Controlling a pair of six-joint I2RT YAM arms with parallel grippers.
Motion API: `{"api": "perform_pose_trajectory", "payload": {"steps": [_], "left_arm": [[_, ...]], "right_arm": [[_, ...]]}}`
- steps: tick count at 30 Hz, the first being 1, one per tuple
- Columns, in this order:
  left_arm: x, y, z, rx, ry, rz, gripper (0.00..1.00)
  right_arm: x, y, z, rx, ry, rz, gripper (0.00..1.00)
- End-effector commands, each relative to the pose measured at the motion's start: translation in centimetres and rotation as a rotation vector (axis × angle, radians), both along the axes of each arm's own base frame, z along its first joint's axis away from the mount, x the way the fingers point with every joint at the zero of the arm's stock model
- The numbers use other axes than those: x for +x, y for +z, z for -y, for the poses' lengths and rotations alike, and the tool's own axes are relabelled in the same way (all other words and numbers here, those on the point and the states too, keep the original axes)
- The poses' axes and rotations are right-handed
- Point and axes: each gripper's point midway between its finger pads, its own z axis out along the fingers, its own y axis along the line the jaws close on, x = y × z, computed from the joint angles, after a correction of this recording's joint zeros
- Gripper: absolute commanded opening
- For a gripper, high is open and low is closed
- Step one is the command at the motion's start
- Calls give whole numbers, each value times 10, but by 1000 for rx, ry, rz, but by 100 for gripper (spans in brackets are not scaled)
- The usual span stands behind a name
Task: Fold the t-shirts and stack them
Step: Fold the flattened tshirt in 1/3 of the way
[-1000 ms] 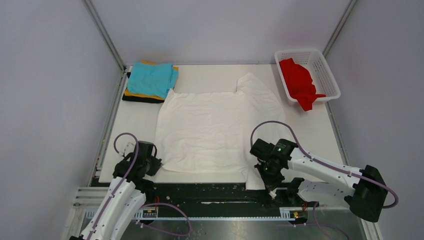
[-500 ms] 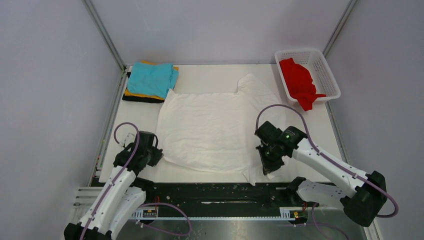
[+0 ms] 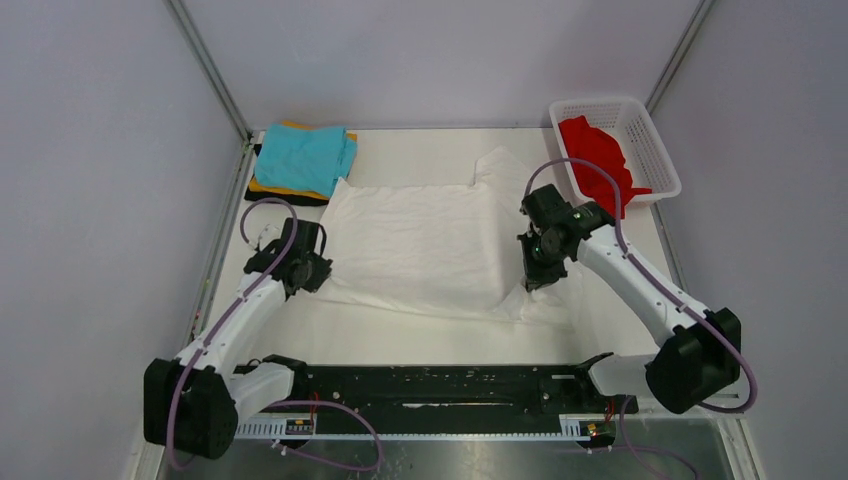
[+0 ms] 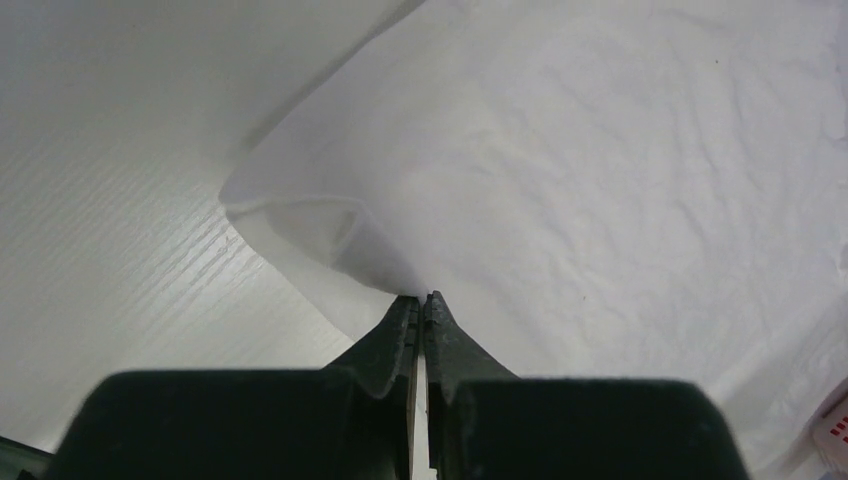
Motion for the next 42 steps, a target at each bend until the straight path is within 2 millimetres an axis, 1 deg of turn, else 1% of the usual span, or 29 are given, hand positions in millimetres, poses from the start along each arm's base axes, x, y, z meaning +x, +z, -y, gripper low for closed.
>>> {"api": "perform_pose_trajectory", "payload": {"steps": [1,5,10,13,16,20,22,23,26,27,28,31,32,33,34,35,36,37,38,39,40,42], "left_arm": [[35,15,-5,32,3,67,0],[52,13,-3,18,8,65,0],[70,11,-13,53,33,53,0],[77,5,-17,68,40,26,0],[80,-1,-21,80,50,6,0],[86,-10,-24,90,43,-14,0],[91,-12,-23,94,35,-15,1],[93,-14,-23,96,32,-21,3],[102,-16,-22,103,22,-30,8],[104,-18,-22,103,17,-37,10],[105,-18,-22,103,13,-43,15],[107,-14,-23,116,10,-39,29],[107,-11,-24,122,7,-35,38],[106,-6,-25,128,6,-29,50],[105,-2,-26,133,3,-22,62],[103,2,-26,135,-4,-15,72],[101,7,-26,134,-8,-8,87],[97,10,-25,130,-16,-5,98],[94,13,-24,121,-25,2,99],[90,15,-22,107,-34,12,99],[86,16,-18,91,-47,20,99],[79,17,-10,57,-90,39,99]], "right_arm": [[37,13,3,11,-23,71,0],[54,6,5,16,-64,44,0],[81,3,7,8,-98,45,0],[96,2,10,-13,-106,50,0],[106,0,12,-35,-91,51,4],[120,-8,13,-69,-13,41,8],[132,-15,21,-129,30,43,8],[138,-18,23,-152,71,38,9],[165,-26,26,-202,197,49,15],[174,-29,27,-222,221,53,20],[184,-30,29,-245,239,59,26],[213,-30,32,-304,206,121,32],[219,-29,32,-310,185,142,37],[222,-25,32,-309,165,165,49],[221,-25,34,-309,138,178,60],[219,-21,34,-299,111,203,69],[213,-14,33,-274,74,239,78],[209,-10,31,-242,29,270,96],[199,-9,29,-203,-14,288,99],[190,-11,24,-152,-55,301,99],[184,-12,12,-63,-80,319,100],[164,-21,-10,96,-110,295,99]]}}
